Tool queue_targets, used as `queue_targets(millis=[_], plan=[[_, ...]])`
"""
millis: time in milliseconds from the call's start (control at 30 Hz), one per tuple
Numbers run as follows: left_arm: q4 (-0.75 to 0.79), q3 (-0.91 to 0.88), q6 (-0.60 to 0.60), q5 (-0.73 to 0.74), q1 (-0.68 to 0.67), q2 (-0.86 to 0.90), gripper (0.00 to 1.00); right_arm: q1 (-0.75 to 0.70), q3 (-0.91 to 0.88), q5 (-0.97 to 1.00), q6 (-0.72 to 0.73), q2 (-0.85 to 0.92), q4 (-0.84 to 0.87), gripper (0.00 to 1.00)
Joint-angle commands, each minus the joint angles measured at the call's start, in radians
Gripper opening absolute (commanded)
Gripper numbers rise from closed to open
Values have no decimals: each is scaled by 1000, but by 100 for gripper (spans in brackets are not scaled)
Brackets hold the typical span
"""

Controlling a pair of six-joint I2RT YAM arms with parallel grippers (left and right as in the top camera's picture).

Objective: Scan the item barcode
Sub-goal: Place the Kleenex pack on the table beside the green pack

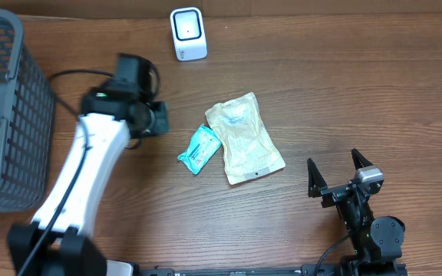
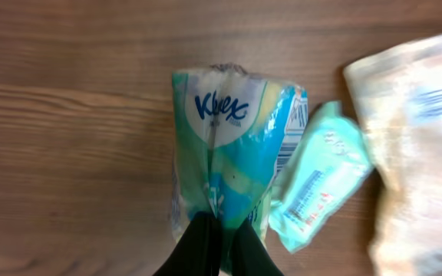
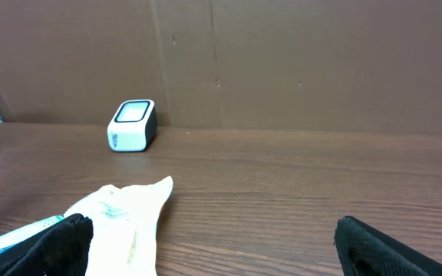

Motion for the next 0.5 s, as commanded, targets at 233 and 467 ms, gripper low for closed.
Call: queue_targets(millis=[233,467], plan=[[206,-95,-19,6,-22,286,4,4,-11,-1,3,-10,4,99],[205,-89,-19,177,-25,331,22,4,-11,-1,3,-10,4,100]])
